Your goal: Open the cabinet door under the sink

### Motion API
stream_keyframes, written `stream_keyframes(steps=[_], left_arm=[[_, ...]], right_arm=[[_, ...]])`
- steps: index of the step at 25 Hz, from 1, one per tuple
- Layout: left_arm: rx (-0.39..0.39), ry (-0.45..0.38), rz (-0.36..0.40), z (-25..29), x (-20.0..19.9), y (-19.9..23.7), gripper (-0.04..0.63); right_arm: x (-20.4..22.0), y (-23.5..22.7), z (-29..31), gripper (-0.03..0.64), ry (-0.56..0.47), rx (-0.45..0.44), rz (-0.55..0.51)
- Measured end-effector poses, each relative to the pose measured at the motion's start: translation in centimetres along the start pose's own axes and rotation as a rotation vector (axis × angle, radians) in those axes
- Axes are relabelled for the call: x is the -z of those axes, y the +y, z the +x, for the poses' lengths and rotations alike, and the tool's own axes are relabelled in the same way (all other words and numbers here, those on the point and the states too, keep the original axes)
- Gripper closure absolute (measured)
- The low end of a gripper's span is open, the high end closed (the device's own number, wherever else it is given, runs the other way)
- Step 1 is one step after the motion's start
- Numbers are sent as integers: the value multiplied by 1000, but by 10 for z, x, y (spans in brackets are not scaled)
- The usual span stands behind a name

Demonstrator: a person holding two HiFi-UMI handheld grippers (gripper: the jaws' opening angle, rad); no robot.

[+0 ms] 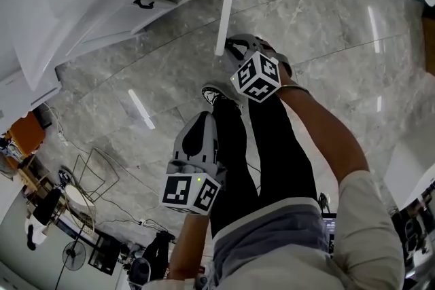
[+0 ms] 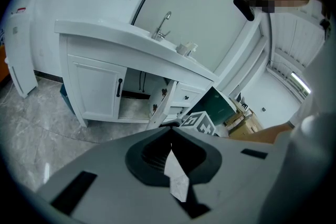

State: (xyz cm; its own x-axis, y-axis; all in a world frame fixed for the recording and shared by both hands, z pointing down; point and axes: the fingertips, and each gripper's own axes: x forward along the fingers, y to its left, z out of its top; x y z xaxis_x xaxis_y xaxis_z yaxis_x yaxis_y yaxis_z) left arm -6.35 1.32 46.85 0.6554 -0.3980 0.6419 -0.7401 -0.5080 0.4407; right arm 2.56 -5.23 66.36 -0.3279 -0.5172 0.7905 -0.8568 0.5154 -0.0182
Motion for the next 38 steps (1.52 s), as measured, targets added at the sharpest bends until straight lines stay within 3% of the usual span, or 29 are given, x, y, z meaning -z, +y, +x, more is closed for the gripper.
stream_keyframes(steps=[20,38], left_arm=[[28,28,25,38,1,-38,595],[41,67,17,65,11,-61,595]], right_arm=[[47,-26,-31,565,60,-12,-63],[78,-58,-55,565,31,-51,-97]])
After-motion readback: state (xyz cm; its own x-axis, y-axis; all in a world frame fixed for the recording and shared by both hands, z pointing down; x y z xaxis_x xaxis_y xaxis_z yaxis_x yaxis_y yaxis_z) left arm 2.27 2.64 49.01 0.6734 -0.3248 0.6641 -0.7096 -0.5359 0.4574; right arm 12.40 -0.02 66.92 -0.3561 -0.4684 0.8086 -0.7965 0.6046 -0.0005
